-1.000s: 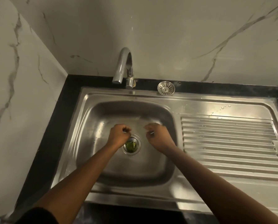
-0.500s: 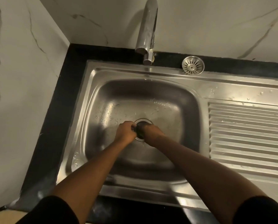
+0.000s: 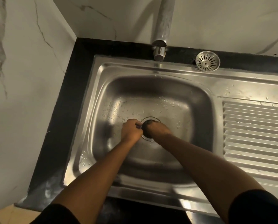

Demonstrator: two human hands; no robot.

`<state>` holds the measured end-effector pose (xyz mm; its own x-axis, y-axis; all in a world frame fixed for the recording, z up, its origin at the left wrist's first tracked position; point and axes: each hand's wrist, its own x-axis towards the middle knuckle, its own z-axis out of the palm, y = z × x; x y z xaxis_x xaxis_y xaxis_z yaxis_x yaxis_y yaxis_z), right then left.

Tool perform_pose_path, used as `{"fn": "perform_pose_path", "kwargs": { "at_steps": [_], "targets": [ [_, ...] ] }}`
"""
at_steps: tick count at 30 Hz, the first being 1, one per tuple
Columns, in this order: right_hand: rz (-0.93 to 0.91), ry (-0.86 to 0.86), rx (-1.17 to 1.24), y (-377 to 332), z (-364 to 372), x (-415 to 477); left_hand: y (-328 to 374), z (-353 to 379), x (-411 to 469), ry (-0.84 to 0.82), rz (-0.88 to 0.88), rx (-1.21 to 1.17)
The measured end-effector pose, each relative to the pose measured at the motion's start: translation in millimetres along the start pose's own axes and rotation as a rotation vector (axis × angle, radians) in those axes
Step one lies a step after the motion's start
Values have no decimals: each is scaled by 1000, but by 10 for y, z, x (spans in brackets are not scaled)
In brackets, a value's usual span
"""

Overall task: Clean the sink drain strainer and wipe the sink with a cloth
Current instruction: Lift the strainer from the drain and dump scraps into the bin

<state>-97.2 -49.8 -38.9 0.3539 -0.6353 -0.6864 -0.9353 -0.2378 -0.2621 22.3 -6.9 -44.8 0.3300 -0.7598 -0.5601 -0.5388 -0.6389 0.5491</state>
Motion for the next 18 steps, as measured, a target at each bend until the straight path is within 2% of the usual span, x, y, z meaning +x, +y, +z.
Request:
{"fn": "perform_pose_path", "kwargs": {
  "at_steps": [4, 10, 18],
  "targets": [
    [4, 103, 115, 216, -42, -44, -5, -48, -26, 5, 18, -18],
    [127, 306, 659, 395, -51, -318, 27, -68, -190, -31, 36, -35],
    [144, 466, 1074, 343, -135, -992, 245, -297, -582, -72, 147, -190]
  ]
}}
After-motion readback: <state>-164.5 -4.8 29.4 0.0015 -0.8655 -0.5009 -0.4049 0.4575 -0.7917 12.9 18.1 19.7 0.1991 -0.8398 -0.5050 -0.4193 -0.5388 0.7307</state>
